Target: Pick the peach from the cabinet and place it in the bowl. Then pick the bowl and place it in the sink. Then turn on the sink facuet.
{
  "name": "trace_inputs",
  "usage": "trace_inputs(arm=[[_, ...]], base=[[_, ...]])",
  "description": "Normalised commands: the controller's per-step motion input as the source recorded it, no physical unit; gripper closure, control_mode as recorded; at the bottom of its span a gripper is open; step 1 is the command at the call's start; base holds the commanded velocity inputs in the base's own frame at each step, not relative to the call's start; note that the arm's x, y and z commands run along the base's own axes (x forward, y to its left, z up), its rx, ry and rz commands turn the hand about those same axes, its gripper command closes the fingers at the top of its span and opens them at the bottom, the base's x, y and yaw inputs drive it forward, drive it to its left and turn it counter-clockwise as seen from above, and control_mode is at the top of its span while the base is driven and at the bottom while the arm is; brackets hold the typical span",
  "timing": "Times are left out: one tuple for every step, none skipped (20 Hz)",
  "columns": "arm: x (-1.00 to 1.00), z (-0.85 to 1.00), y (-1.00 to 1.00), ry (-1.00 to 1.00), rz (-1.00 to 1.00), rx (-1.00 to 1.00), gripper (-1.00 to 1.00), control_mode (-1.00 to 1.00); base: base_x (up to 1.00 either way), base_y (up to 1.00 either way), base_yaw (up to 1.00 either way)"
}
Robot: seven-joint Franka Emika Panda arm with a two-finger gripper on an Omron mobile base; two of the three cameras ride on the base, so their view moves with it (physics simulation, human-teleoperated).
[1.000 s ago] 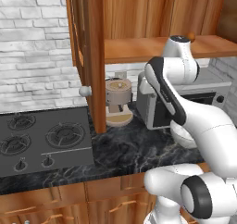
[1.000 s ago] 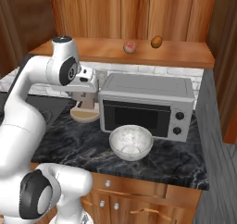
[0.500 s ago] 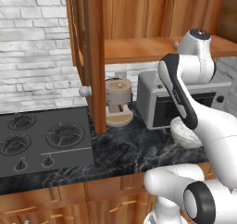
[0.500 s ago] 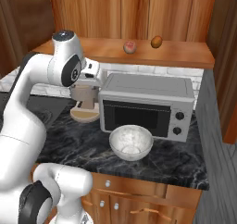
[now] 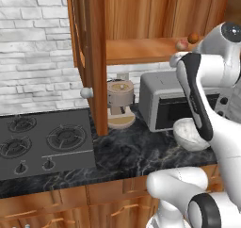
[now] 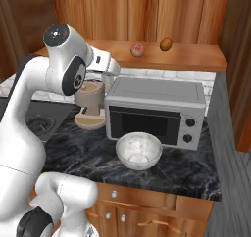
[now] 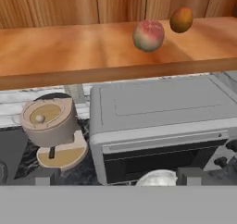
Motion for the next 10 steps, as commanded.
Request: trace_inputs(arm=[[0.44, 0.31, -0.26, -0.12, -0.07, 0.00, -1.00, -1.00], [0.56, 0.30, -0.16, -0.12, -0.08, 0.00, -1.00, -1.00], [0.61, 0.32, -0.11, -0.12, -0.09, 0.00, -1.00, -1.00], [0.56, 0.44, -0.19, -0.13, -0.11, 0.00, -1.00, -1.00], [0.71, 0.39, -0.18, -0.05, -0.12, 0.00, -1.00, -1.00], [0.79, 0.42, -0.16, -0.04, -0.13, 0.00, -1.00, -1.00], [0.75, 0.42, -0.27, -0.04, -0.15, 0.00, -1.00, -1.00], [0.73, 0.40, -0.26, -0.02, -0.15, 0.00, -1.00, -1.00], [0.71, 0.39, -0.32, -0.01, -0.16, 0.00, -1.00, -1.00], [0.82, 0.30, -0.39, 0.00, -0.16, 0.00, -1.00, -1.00]], base=[[0.00, 0.00, 0.00], [0.00, 0.00, 0.00], [0.00, 0.00, 0.00], [0.00, 0.00, 0.00], [0.00, 0.00, 0.00], [0.00, 0.00, 0.00], [0.00, 0.00, 0.00], [0.00, 0.00, 0.00], [0.00, 0.00, 0.00], [0.00, 0.00, 0.00]])
